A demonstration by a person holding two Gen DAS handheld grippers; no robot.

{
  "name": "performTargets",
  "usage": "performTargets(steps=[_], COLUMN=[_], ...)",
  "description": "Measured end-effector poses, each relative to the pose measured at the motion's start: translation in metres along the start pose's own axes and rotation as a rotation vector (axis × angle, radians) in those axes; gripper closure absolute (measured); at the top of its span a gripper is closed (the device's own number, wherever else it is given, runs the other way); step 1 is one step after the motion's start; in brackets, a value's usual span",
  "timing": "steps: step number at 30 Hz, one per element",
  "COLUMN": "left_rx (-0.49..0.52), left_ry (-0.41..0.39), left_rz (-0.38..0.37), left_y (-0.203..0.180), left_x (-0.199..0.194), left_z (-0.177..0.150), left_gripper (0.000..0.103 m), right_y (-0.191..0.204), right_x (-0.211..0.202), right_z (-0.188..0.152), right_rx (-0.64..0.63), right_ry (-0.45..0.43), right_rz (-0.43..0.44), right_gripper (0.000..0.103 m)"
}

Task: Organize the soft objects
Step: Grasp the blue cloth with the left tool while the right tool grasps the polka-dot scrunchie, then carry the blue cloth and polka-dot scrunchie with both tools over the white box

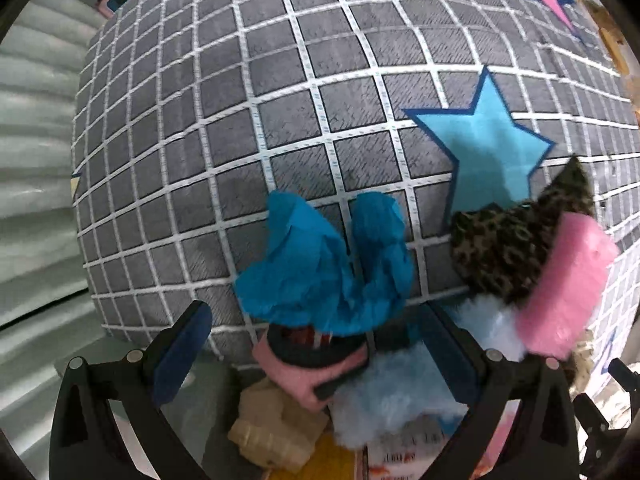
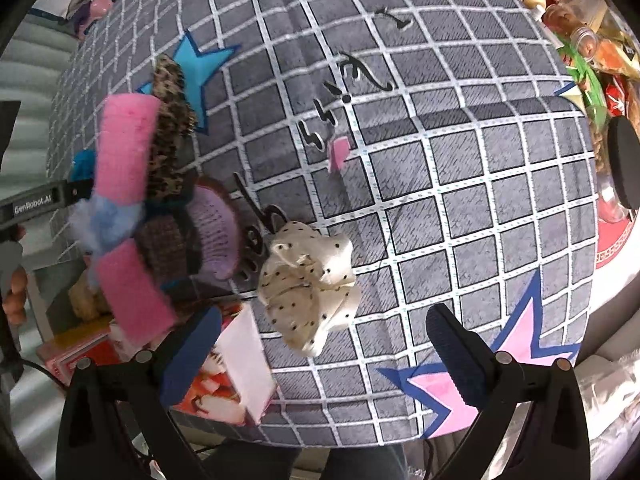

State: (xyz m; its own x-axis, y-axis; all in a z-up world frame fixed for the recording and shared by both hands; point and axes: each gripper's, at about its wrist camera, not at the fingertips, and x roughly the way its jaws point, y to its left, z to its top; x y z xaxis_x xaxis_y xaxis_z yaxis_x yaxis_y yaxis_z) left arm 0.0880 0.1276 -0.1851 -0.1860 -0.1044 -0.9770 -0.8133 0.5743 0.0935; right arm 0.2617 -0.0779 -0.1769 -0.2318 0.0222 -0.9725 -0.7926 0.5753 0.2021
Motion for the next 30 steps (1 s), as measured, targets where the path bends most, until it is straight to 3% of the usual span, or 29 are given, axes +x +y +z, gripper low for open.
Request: performTargets(steps=[4,11,12,14,16,17,18,19,22,30], left_rx=[0.011,-0.003,-0.004,0.002,0.030,0.040,0.045,0.045,0.030,0.034], left_ry=[0.008,-0.003,-0.009,-0.021,-0.032,-0.039,-0.047,-0.055,-0.079,-0.164], left_rz=[0.032,0.057,0.043,0.050,0.069,0.076,0.083,0.076,0.057,0.008], left_y=[-0.008,-0.016,-0.015,-0.016,-0.019,-0.020,-0.022,-0.023,-0.019,-0.017], left_x=[0.021,0.052,0.052,0.048,0.046,0.043,0.037,0.034,0.009,-0.057], left_z=[0.004,0.014,0.014,0.024,0.025,0.025,0.026,0.026,0.029,-0.004], left_gripper=[0.001,0.026,0.030,0.053,0.065,0.072,0.074,0.077,0.078,0.078], right_y=[0.000,0.010,0.011,0.014,0.019,0.021,0.023,0.021,0.010,-0.003], right_x=[0.023,0.056,0.060,0.065,0.065,0.064,0.060,0.059,0.051,0.011], right_z=[0.008,0.019,0.020,0.020,0.023,0.022,0.022,0.022,0.020,0.009], right_rx=[-0.014,-0.038,-0.044,-0.052,-0.066,-0.080,-0.087,-0.081,-0.031,0.006], right_ry=[0.012,-0.008,-0.017,-0.011,-0.025,-0.035,-0.033,-0.029,-0.027,-0.075], right_rz=[-0.010,-0.020,-0.023,-0.027,-0.085,-0.104,-0.091,-0.067,-0.043,0.003], right_gripper=[0.000,0.002,0.012,0.026,0.043,0.058,0.067,0.068,0.068,0.068])
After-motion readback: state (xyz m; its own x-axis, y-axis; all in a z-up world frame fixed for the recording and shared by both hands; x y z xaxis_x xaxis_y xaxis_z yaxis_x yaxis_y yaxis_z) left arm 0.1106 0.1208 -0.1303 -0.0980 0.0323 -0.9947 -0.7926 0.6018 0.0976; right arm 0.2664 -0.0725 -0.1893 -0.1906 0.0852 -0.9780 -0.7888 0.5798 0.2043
